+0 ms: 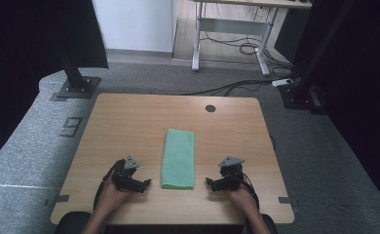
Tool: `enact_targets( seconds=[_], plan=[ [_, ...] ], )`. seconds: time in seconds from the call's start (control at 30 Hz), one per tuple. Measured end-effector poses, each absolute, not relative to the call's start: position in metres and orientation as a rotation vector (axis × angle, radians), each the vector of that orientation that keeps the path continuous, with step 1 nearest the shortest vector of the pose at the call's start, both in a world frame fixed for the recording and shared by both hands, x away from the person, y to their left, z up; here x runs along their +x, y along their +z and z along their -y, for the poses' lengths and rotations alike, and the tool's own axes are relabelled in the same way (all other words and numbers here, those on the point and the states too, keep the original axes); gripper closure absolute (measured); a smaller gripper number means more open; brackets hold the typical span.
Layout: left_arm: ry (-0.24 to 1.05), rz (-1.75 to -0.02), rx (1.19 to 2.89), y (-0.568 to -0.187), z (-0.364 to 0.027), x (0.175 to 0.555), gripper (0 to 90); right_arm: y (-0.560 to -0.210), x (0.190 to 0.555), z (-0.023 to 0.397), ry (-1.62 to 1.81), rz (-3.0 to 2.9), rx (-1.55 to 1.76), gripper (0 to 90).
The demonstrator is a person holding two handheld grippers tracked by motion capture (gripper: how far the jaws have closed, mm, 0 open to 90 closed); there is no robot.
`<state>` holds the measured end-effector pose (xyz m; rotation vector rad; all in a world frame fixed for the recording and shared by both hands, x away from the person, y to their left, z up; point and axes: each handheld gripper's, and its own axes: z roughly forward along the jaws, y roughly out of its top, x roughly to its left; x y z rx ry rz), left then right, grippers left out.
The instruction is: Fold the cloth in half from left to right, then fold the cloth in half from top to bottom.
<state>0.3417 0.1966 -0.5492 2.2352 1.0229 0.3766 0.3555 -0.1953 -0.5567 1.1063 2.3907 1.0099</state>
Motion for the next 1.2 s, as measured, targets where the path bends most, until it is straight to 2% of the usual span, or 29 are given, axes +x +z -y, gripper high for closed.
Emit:
enact_targets(
  seconds=[1.2],
  plan=[
    [0.402, -1.033, 2.236, -0.543, -0.185, 0.355, 0.0, -0.557, 0.358, 0.194, 1.011, -2.391, 1.105, 0.0]
  ],
)
